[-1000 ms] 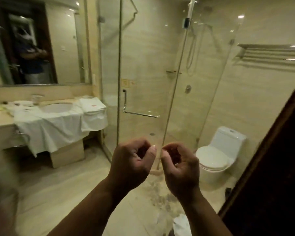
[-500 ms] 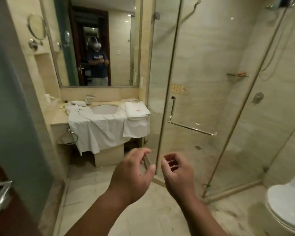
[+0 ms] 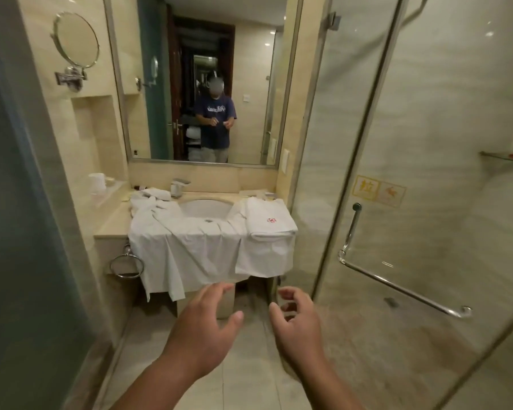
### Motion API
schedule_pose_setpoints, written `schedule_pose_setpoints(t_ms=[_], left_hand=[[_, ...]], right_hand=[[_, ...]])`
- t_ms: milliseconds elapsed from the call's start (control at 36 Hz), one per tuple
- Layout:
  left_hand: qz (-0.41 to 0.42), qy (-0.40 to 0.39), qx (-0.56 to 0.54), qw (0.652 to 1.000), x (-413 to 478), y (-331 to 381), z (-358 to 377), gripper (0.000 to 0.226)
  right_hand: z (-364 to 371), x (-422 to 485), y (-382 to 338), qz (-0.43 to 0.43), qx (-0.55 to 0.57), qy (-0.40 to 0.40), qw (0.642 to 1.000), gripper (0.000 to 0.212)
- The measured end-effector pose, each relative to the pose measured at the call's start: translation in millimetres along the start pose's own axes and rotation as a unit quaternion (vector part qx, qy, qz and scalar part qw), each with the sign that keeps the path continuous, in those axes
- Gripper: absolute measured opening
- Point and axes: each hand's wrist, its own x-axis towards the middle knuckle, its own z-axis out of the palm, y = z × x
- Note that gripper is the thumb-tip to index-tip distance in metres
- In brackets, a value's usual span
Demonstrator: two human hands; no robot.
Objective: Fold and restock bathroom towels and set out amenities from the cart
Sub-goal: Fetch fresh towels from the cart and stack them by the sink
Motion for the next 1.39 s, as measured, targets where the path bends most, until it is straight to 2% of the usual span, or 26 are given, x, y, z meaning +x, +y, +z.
schedule_pose_setpoints(t_ms=[222,389,528,639,806,944,1194,1278,1389], left_hand=[[-0.024,-0.057,-0.003,0.998,172.8,-65.6,23.4,0.049],[-0.034,-0.108,0.003,0.994,283.4,-96.0,58.4,0.049],[-0.040,-0.121,0.007,0.992,368.9,-117.1,103.1,0.052],[-0.057,-0.137,0.003,0.989,434.7,-132.5,145.8,0.053],[-0.105,-0.146,0.013,0.984,525.1,-149.2,191.5,0.050],[-0.158,-0.144,0.001,0.977,592.1,-172.1,222.3,0.056],[-0.208,-0.175,-0.036,0.962,719.1,-239.6,276.3,0.060],[-0.220,-0.199,-0.050,0.954,758.5,-260.4,295.3,0.064],[-0.251,-0.230,-0.066,0.938,792.4,-273.5,315.9,0.066]], right_hand=[[70.0,144.1,33.4,0.018,-0.039,0.019,0.999,0.032],[103.1,239.6,63.0,0.064,-0.033,0.032,0.997,0.034],[121.4,321.7,106.0,0.092,-0.035,0.024,0.995,0.037],[132.3,394.1,148.7,0.122,-0.031,0.016,0.992,0.031],[149.0,499.1,192.1,0.157,-0.048,-0.024,0.986,0.028],[161.3,574.9,220.6,0.186,-0.063,-0.052,0.979,0.026],[217.9,692.7,281.5,0.225,-0.110,-0.063,0.966,0.028],[237.1,722.7,301.6,0.249,-0.144,-0.052,0.956,0.034],[250.9,749.5,327.0,0.289,-0.205,-0.061,0.933,0.054]])
